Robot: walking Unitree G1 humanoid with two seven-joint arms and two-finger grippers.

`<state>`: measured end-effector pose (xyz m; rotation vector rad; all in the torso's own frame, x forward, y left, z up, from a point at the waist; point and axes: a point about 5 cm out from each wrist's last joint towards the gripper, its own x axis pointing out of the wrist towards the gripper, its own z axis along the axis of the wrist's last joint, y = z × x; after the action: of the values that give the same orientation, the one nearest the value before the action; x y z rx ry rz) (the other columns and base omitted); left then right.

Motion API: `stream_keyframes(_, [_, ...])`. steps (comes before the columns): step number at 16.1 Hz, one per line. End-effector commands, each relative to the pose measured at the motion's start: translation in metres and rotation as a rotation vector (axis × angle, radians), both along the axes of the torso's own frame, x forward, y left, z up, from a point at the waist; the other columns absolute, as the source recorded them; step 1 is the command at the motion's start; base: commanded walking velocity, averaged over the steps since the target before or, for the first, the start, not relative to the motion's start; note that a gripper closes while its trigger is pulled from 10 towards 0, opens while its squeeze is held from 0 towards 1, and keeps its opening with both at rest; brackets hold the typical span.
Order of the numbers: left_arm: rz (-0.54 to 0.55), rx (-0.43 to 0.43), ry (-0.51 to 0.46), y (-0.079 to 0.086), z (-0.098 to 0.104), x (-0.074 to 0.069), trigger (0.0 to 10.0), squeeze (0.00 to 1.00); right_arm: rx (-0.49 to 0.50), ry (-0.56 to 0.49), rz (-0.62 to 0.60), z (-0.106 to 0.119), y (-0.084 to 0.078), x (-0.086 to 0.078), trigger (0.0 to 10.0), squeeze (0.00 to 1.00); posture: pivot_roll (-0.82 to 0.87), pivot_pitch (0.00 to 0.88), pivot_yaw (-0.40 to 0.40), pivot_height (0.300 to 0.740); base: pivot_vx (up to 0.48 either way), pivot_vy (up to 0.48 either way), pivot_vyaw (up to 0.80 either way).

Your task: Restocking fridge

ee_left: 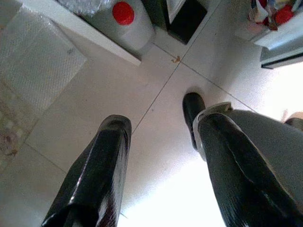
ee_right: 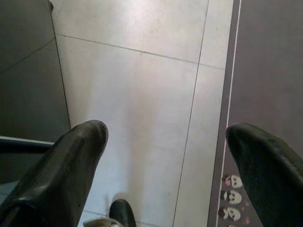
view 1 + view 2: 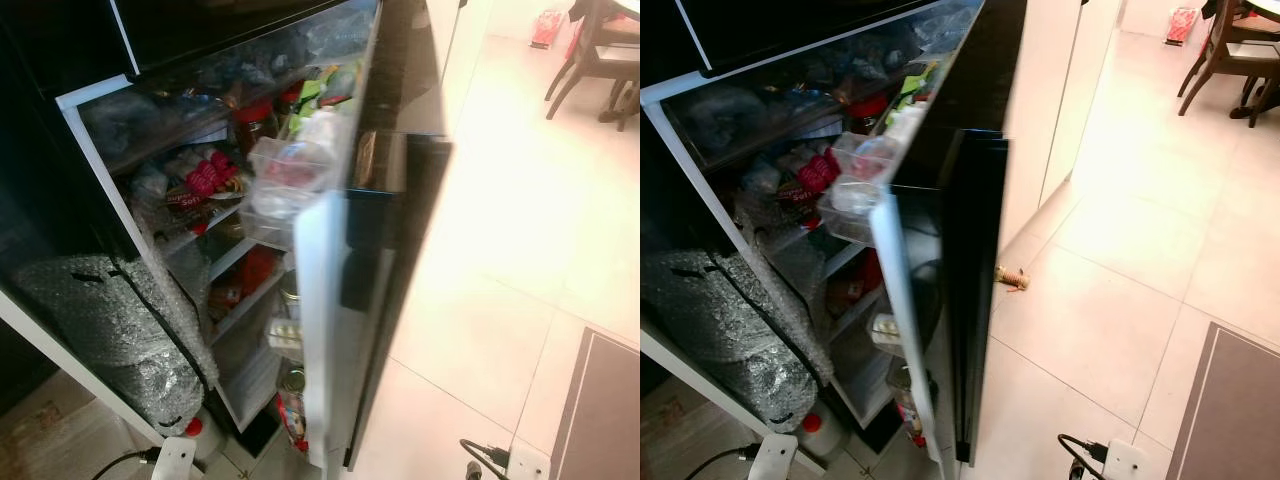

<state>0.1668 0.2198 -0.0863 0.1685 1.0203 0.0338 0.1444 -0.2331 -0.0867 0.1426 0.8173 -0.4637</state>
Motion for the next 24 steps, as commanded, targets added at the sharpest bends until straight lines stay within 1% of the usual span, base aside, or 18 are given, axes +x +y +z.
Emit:
stream_keyframes(1, [-0.011, 0.011, 0.013, 0.004, -0.001, -0.005, 10.0, 0.0, -0.025, -0.006, 0.022, 0.001, 0.0, -0.001, 10.0, 0.0, -0.16, 0.0, 0.027, 0.74, 0.0, 0.0, 0.0])
stream_keyframes(2, [-0.005, 0.012, 0.013, 0.005, -0.001, -0.006, 10.0, 0.0, -0.125, -0.198, 0.032, 0.025, -0.015, 0.027, 10.0, 0.0, -0.16, 0.0, 0.029, 0.74, 0.0, 0.0, 0.0])
stream_keyframes(3, [-0.002, 0.013, 0.012, 0.006, -0.001, -0.007, 10.0, 0.0, -0.222, -0.333, 0.058, 0.046, -0.023, 0.045, 10.0, 0.0, -0.16, 0.0, 0.032, 0.74, 0.0, 0.0, 0.0])
stream_keyframes(5, [0.002, 0.013, 0.01, 0.009, -0.002, -0.009, 10.0, 0.0, -0.274, -0.42, 0.072, 0.058, -0.026, 0.052, 10.0, 0.0, -0.17, 0.0, 0.039, 0.74, 0.0, 0.0, 0.0])
stream_keyframes(6, [0.011, 0.008, 0.003, 0.011, -0.001, -0.011, 10.0, 0.0, -0.294, -0.49, 0.07, 0.069, -0.028, 0.058, 10.0, 0.0, -0.17, 0.0, 0.042, 0.74, 0.0, 0.0, 0.0])
stream_keyframes(7, [0.016, 0.006, 0.002, 0.013, -0.001, -0.012, 10.0, 0.0, -0.308, -0.525, 0.083, 0.074, -0.027, 0.061, 10.0, 0.0, -0.17, 0.0, 0.043, 0.74, 0.0, 0.0, 0.0])
stream_keyframes(9, [0.026, 0.008, 0.003, 0.017, -0.002, -0.017, 10.0, 0.0, -0.317, -0.581, 0.114, 0.084, -0.025, 0.064, 10.0, 0.0, -0.17, 0.0, 0.045, 0.74, 0.0, 0.0, 0.0])
stream_keyframes(10, [0.051, 0.004, 0.0, 0.021, -0.002, -0.021, 10.0, 0.0, -0.292, -0.621, 0.154, 0.09, -0.019, 0.066, 10.0, 0.0, -0.17, 0.0, 0.048, 0.74, 0.0, 0.0, 0.0])
stream_keyframes(12, [0.091, 0.006, 0.016, 0.028, -0.004, -0.031, 10.0, 0.0, -0.222, -0.651, 0.27, 0.095, -0.005, 0.068, 10.0, 0.0, -0.18, 0.0, 0.043, 0.74, 0.0, 0.0, 0.0])
stream_keyframes(13, [0.107, 0.005, 0.022, 0.029, -0.005, -0.034, 10.0, 0.0, -0.214, -0.656, 0.3, 0.096, -0.002, 0.069, 10.0, 0.0, -0.18, 0.0, 0.041, 0.74, 0.0, 0.0, 0.0])
stream_keyframes(15, [0.111, 0.004, 0.02, 0.029, -0.005, -0.035, 10.0, 0.0, -0.213, -0.667, 0.297, 0.102, -0.005, 0.068, 10.0, 0.0, -0.17, 0.0, 0.032, 0.74, 0.0, 0.0, 0.3])
stream_keyframes(19, [0.1, 0.001, 0.0, 0.028, -0.003, -0.029, 10.0, 0.0, -0.204, -0.651, 0.297, 0.104, -0.012, 0.069, 10.0, 0.0, -0.17, 0.0, 0.03, 0.74, 0.0, 0.0, 0.77])
stream_keyframes(22, [0.07, 0.008, 0.005, 0.028, -0.002, -0.027, 10.0, 0.0, -0.197, -0.638, 0.292, 0.103, -0.012, 0.071, 10.0, 0.0, -0.17, 0.0, 0.033, 0.74, 0.0, 0.0, 0.74])
stream_keyframes(24, [0.071, 0.007, 0.004, 0.028, -0.002, -0.027, 10.0, 0.0, -0.188, -0.613, 0.286, 0.099, -0.011, 0.069, 10.0, 0.0, -0.16, 0.0, 0.03, 0.74, 0.0, 0.0, 0.0])
